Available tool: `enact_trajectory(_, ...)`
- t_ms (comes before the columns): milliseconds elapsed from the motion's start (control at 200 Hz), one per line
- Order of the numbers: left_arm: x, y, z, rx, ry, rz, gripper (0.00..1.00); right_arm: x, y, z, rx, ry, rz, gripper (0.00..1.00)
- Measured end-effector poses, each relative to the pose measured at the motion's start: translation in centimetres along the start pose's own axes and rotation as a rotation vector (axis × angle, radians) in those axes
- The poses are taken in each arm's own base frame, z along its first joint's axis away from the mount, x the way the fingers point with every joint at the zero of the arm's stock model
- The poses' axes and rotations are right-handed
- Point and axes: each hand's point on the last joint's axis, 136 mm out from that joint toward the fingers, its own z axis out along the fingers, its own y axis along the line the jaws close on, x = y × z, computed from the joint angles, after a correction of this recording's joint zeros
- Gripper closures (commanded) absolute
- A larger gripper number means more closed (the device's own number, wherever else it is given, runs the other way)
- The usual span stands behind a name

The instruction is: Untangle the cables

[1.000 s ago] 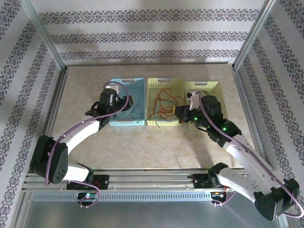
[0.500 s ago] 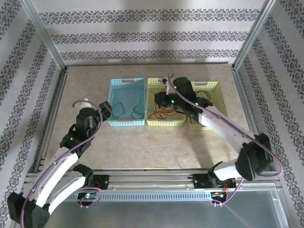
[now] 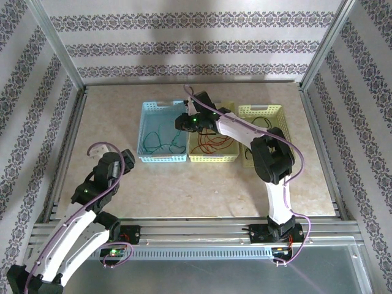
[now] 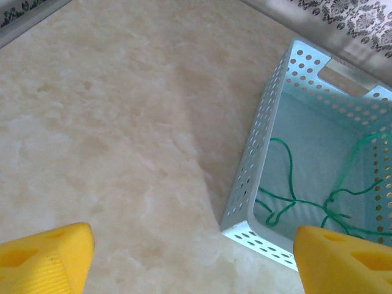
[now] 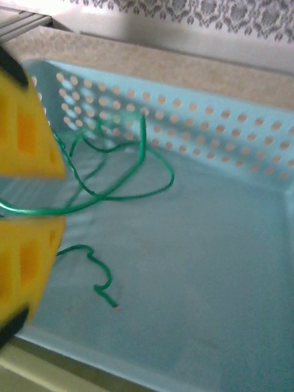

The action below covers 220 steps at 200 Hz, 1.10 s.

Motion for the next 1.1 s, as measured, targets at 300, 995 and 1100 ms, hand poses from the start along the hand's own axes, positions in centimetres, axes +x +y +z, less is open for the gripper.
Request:
enact_trajectory(300,-0.8,-0.1,-0.5,0.006,-0.025,0.026,0.13,-1.9,5.2,-6.9,0.037,-0.192,-0.223,0.33)
enact_trajectory(995,-1.1,6.1,3.1,-0.465,-0.197,0.339,0.01,9.7,-20.4,-27.1,0.911,-0.657,-0.356,0.02)
enact_trajectory(1100,0.4,6.9,4.6,-0.494,-0.211,0.392,0.01,10.0,-23.6,-27.6,0.999,-0.674,-0.308,0.02)
